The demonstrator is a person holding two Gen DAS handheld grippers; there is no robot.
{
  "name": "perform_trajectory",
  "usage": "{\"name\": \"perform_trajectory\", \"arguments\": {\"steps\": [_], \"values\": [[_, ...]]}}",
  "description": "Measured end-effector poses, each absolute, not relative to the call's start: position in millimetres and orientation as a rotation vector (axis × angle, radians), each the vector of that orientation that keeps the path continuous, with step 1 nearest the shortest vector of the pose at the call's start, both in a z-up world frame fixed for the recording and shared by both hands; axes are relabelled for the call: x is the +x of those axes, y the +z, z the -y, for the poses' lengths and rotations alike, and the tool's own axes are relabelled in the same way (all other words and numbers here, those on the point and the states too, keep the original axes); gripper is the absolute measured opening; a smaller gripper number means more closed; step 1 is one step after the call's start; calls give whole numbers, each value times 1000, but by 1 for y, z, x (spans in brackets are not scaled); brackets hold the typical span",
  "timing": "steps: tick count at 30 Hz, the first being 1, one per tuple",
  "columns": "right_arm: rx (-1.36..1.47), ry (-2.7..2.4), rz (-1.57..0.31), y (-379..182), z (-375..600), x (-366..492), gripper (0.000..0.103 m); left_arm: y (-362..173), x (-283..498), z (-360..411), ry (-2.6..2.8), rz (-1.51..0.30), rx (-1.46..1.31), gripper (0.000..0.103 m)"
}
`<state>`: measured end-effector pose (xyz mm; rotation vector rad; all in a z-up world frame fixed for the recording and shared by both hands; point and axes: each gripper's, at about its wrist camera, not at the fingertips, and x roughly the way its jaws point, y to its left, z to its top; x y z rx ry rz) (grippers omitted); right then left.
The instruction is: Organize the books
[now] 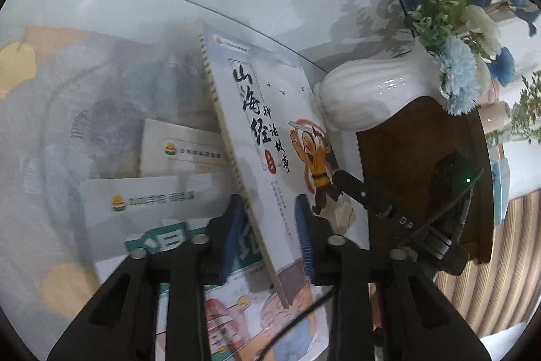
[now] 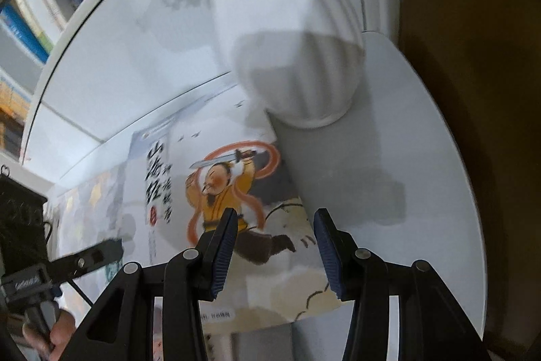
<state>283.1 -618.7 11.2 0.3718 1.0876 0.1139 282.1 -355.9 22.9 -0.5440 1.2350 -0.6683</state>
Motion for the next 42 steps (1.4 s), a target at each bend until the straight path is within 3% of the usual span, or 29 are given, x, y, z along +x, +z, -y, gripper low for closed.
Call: {"name": "perform_trajectory", "arguments": {"steps": [9, 17, 26, 36, 42], "values": [[325, 198, -1088, 22, 583, 258, 46, 30, 260, 350, -709, -1212, -443, 12], [318, 207, -1111, 13, 584, 259, 46, 26, 266, 348, -706, -1213, -406, 12], [68, 223, -1022, 45, 558, 223, 41, 53, 235, 338, -765, -1140, -387, 10], [-101, 336, -1048, 75, 495, 113, 41, 67, 118, 278, -721, -1210, -394, 11], [-70, 415, -1156, 49, 448, 31, 41, 47, 29, 240, -653, -1325, -378, 11]]}}
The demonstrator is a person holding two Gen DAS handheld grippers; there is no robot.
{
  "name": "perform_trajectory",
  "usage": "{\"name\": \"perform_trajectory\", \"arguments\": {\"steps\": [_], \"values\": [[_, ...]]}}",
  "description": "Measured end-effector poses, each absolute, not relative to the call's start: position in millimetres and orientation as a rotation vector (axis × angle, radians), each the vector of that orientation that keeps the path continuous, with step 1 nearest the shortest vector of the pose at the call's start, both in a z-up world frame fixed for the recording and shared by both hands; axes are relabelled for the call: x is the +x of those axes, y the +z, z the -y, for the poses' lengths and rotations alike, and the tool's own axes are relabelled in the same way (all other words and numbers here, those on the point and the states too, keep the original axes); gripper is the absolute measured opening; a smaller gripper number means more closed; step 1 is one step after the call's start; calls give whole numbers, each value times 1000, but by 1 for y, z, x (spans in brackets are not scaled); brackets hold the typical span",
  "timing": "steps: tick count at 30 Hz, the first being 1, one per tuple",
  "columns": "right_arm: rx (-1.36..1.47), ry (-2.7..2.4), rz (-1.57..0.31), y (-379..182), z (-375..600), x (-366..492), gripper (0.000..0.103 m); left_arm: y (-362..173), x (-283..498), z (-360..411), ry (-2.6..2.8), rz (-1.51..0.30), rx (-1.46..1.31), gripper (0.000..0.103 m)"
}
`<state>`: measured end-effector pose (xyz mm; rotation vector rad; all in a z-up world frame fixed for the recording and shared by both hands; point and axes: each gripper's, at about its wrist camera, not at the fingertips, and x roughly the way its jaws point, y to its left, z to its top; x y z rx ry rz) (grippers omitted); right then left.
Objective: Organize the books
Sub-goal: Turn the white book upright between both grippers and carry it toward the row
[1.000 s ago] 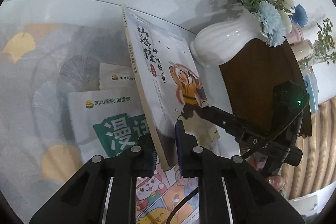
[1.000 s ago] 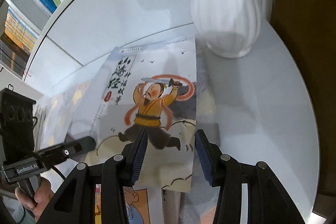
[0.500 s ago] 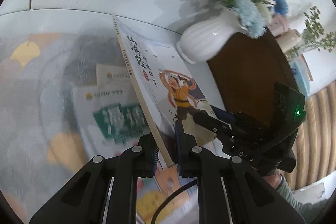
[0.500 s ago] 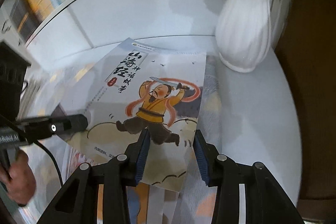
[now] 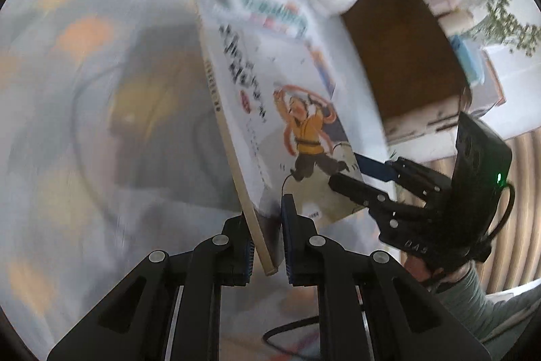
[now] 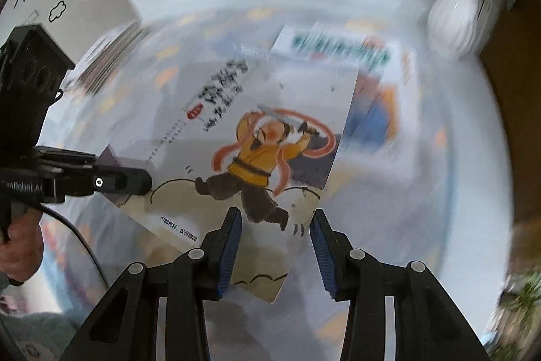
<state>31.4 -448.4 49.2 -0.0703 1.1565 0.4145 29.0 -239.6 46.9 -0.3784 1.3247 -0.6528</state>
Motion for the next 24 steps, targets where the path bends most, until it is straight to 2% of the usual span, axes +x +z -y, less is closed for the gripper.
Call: {"name": "perform_trajectory", "arguments": {"steps": [7, 11, 14, 15, 16, 21, 24], "values": [[31, 422, -1308, 13, 436, -12, 42, 19, -14, 206, -468, -1382, -345, 15], [251, 401, -1299, 10, 460, -10, 46, 16, -16, 200, -436, -1357, -391, 13], [290, 377, -1266, 11, 462, -15, 46, 15, -16, 201, -418, -1332, -408, 13], [280, 370, -1255, 12, 459, -16, 44, 15, -16, 201, -409, -1325, -417, 13], [263, 361, -1236, 12, 456, -19, 37, 14, -19, 195, -406, -1322, -425, 13], [245, 339, -1199, 10, 446, -26, 35, 10, -17, 192, -446, -1333, -540, 22], [250, 334, -1196, 9, 449, -28, 35, 11, -19, 185, -516, -1336, -663, 22]]}}
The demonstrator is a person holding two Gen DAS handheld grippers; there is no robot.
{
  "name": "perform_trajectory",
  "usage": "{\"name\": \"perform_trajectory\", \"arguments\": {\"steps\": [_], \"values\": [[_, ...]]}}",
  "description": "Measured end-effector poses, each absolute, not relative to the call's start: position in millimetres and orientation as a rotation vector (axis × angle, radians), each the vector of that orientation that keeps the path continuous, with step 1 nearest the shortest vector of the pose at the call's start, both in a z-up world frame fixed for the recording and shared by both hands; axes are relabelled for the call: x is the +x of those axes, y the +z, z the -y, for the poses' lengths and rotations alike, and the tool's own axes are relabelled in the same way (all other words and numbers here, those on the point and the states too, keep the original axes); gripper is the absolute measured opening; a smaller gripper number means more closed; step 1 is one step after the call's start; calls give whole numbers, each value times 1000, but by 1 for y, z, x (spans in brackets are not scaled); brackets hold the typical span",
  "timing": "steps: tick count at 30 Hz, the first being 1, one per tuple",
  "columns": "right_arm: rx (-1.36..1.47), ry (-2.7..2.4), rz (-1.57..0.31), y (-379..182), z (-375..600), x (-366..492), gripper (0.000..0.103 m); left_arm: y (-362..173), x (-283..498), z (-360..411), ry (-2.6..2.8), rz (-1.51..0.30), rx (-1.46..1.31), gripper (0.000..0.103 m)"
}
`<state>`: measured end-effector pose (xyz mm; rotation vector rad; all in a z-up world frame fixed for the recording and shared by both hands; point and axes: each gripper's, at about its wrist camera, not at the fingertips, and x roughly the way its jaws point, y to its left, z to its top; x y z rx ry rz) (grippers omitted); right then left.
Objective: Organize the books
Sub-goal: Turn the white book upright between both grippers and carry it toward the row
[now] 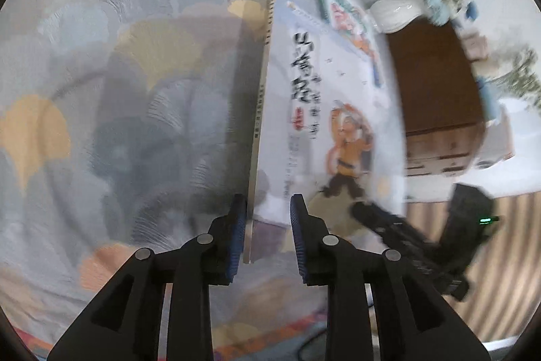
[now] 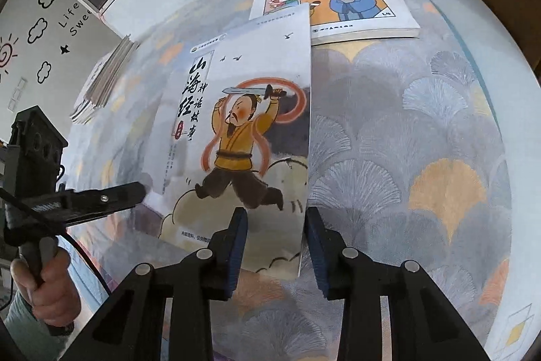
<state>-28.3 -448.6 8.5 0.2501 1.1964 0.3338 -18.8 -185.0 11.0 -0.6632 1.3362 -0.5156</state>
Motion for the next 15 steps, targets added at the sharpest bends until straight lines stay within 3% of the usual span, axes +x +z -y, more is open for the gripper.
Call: {"name": "perform_trajectory", "arguments": {"steps": [4, 6, 8, 11, 15], "values": [[310, 342, -1197, 9, 463, -32, 35, 13, -20, 180, -640, -1301, -867, 22], [327, 342, -1197, 8, 465, -31, 35, 15, -18, 189, -596, -1299, -787, 20], [327, 341, -1195, 8, 461, -30, 35, 14, -17, 202, -542, -1309, -682, 8], [340, 337, -1196, 7, 460, -30, 35, 14, -14, 219, -514, -1301, -580, 8], [438, 358, -1239, 5, 470, -26, 38, 22, -11, 222, -619, -1283, -701, 8]]}}
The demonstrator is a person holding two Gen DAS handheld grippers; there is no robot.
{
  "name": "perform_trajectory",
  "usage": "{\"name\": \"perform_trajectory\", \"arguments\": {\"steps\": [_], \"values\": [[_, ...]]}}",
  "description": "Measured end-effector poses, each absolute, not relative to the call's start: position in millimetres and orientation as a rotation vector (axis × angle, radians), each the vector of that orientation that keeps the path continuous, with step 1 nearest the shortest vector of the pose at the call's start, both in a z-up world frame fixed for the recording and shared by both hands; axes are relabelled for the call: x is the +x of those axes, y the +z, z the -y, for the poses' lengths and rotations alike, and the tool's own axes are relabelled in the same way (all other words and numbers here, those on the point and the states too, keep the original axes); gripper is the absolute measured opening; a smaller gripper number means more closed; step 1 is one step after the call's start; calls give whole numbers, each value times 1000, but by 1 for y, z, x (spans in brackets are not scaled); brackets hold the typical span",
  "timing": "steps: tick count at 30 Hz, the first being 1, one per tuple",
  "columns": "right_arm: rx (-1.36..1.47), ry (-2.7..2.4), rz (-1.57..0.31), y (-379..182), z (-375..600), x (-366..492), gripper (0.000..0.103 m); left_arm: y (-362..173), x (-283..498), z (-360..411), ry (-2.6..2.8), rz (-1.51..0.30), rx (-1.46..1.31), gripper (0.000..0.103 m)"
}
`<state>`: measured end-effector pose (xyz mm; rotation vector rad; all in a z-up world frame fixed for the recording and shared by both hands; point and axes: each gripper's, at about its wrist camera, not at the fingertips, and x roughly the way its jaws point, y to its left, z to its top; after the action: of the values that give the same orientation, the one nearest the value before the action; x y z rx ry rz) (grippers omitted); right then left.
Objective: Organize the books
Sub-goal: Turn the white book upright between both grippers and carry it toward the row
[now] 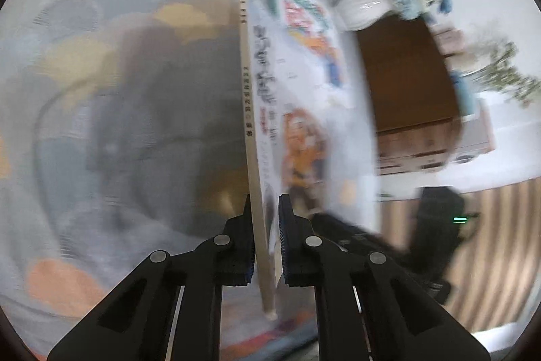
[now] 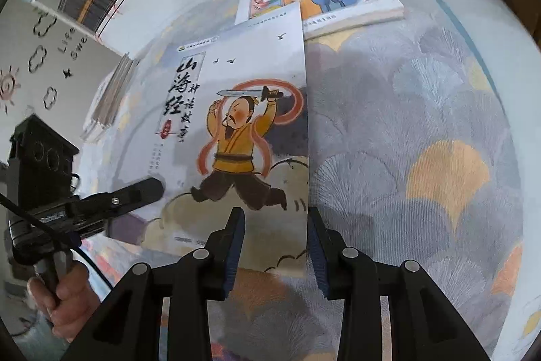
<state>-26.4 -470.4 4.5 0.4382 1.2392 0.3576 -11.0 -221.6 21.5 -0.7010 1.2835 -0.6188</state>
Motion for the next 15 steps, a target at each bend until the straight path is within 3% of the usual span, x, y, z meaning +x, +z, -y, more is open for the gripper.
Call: {"name": "perform_trajectory", "arguments": {"steps": [3, 15], "values": [[636, 407, -1275, -1, 491, -26, 53, 25, -7, 221, -703, -1284, -827, 8], [1128, 518, -1218, -33, 523, -26, 55, 16, 0, 223, -794, -1330, -1073, 8]]}}
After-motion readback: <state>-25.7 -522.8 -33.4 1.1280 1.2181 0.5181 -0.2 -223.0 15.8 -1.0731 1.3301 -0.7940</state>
